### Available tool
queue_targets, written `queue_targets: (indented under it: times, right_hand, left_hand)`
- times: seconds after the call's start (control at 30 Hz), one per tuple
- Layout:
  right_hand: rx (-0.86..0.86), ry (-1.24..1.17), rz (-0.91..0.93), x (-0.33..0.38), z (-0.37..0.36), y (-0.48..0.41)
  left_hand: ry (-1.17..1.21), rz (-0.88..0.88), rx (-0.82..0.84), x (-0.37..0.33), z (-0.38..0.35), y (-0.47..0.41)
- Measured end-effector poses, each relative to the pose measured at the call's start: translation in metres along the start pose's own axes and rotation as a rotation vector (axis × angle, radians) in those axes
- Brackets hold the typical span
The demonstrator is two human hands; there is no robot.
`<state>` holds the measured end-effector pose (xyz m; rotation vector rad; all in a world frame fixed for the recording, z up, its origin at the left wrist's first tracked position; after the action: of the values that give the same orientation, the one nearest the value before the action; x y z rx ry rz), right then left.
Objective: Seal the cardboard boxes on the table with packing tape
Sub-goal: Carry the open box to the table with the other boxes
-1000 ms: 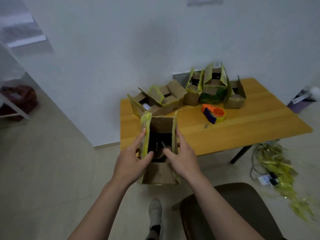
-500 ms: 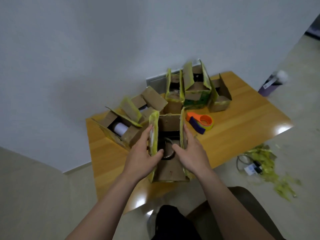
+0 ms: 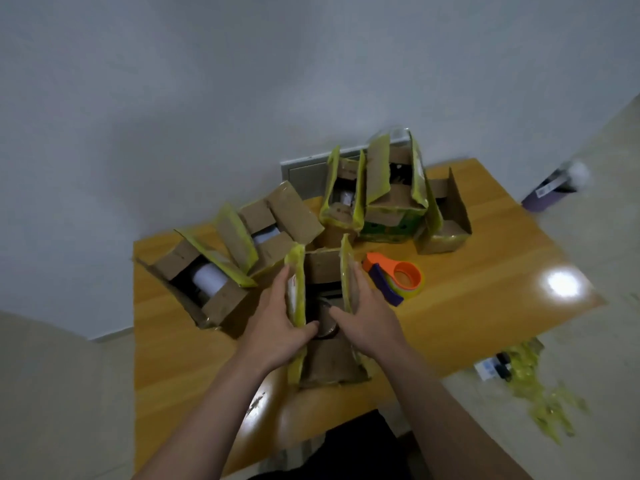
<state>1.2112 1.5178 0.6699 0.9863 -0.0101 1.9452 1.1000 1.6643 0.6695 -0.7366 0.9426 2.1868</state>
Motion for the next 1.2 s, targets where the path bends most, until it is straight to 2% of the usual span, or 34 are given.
queue_targets:
  times: [0.13, 0.27, 0.4, 0.57, 0.77, 0.93, 1.07, 1.2]
  right_hand:
    - [0.112, 0.1, 0.022, -0.025, 0.013, -0.047]
    - [0.291, 0.157, 0.085, -0.055, 0.022, -0.087]
    - [0.359, 0.201, 0.222, -0.07, 0.031, -0.11]
    - [0.328, 0.278, 0.334, -0.075, 0.043, -0.128]
    - [0.188, 0.172, 0.49, -0.083, 0.046, -0.146]
    - [0.12, 0.075, 0.581, -0.091, 0.031, -0.148]
    - [0.094, 0.119, 0.608, -0.092, 0.031, -0.146]
    - [0.047, 0.236, 0.668, -0.095, 0.036, -0.135]
  left_hand:
    - [-0.016, 0.128, -0.01, -0.005, -0.027, -0.038]
    - [0.019, 0.25, -0.1, -0.013, -0.054, -0.069]
    - [-0.062, 0.341, -0.242, -0.019, -0.069, -0.084]
    - [-0.074, 0.363, -0.373, -0.028, -0.08, -0.09]
    - [0.066, 0.214, -0.617, -0.032, -0.092, -0.102]
    - [0.143, 0.019, -0.674, -0.027, -0.098, -0.118]
    - [0.144, -0.081, -0.682, -0.031, -0.098, -0.119]
    - [0.169, -0.027, -0.709, -0.022, -0.106, -0.112]
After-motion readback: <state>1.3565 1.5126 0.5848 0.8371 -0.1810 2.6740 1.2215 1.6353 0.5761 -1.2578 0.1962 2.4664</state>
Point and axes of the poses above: each hand's wrist, its own y-axis away from the middle knuckle, its own z-axis out of the back of the hand, x = y × z, the point moved 7 cm from there along -y, towards the middle knuckle, and after that the axes turned 8 degrees about z, right-handed, at the moved point
